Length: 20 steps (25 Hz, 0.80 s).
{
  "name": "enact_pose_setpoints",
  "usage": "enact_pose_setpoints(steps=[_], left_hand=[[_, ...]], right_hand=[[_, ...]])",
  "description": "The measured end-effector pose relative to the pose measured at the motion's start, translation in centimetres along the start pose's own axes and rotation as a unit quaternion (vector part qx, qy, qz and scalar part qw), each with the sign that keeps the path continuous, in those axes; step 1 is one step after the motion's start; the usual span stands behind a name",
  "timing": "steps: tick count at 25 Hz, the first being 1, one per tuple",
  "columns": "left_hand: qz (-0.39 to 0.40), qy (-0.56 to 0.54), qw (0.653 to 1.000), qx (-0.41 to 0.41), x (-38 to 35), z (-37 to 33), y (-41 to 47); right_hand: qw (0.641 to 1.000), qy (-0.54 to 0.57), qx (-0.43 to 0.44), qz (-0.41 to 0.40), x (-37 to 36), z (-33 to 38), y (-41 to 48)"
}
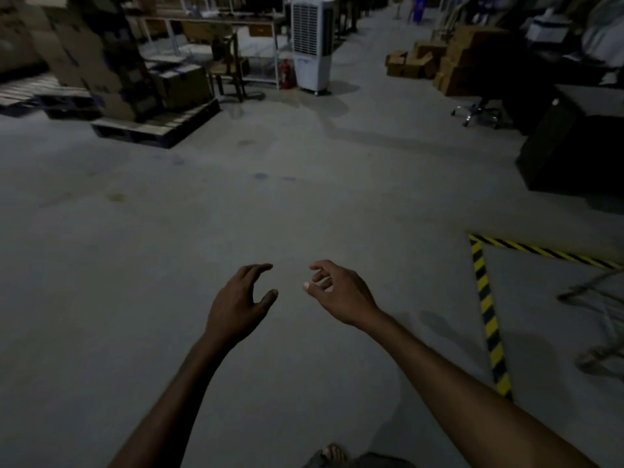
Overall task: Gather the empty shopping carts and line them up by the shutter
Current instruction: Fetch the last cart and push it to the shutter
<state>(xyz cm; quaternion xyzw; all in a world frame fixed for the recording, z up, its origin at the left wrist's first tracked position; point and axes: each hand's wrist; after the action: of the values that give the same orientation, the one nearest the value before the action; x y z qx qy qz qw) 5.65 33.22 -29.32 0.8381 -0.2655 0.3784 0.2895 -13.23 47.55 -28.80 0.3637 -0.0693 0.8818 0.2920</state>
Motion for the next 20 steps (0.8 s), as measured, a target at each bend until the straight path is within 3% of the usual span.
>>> enact_pose_setpoints(steps=[7,11,15,20], left_hand=[[-0.066,0.02,0.997,0.047,1.0,2.3,3.9],[-0.115,0.017,0.99,0.08,3.6,5.7,5.3],[-0.187,0.049,0.977,0.095,8.0,11.1,6.9],[-0.22,0.033,0.969,0.104,14.8,20.4,8.9]], right_hand=[[0.998,0.004,0.061,0.016,-1.3,1.9,8.2],[0.989,-0.033,0.147,0.013,-5.0,5.0,12.7],[0.964,-0.049,0.26,0.003,-10.1,9.8,17.4],[0.934,-0.009,0.353,0.059,-17.7,17.3,24.0]])
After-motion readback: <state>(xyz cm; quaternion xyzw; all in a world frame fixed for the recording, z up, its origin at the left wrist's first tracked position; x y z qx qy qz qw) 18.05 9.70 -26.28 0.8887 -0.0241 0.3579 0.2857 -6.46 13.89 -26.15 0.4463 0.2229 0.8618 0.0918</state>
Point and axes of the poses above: each hand's wrist, its own y-axis towards the middle knuckle, its own x-axis out of the back of the hand, z = x × y, and after that the axes turned 4 degrees about -z, right-handed
